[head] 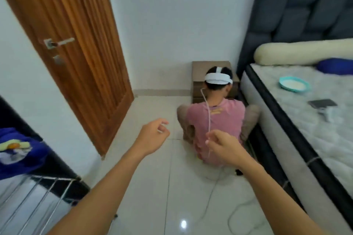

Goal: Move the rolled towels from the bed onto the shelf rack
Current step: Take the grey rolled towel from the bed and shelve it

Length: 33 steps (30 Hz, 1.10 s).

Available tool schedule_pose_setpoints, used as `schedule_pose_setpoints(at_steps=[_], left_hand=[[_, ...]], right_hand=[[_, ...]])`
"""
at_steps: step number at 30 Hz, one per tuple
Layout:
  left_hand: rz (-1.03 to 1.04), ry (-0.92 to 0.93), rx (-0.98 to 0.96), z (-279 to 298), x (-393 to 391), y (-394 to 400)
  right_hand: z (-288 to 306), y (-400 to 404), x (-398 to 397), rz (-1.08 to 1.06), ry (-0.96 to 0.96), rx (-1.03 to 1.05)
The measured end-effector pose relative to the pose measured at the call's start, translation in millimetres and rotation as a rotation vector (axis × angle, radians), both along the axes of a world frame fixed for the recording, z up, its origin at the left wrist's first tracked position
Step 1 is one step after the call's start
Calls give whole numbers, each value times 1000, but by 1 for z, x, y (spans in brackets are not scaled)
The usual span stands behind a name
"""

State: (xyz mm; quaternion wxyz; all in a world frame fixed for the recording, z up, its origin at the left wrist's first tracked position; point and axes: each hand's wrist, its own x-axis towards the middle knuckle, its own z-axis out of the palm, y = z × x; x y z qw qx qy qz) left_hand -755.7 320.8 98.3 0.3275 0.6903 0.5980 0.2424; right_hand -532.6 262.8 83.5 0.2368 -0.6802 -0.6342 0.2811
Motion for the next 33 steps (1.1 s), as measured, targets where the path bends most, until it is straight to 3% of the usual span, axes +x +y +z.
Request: schedule_pose_setpoints(at_steps=[6,16,24,29,33], left_hand=[[-437,5,-111,-39,197,-56],[-909,-14,-415,-99,457,-159],[-796,-85,-1103,-122,597,-214],[-642,-61,-1318,-130,638,-232],[-552,-49,-1388,-140,666,-245]], right_hand=[[-47,-156,168,-528,167,-113],[-89,-330,311,-1270,380,-92],[-105,-362,418,-1604,411,-40],[-102,-363,467,-1703,500,33],[-105,-366,537,-1710,457,54]])
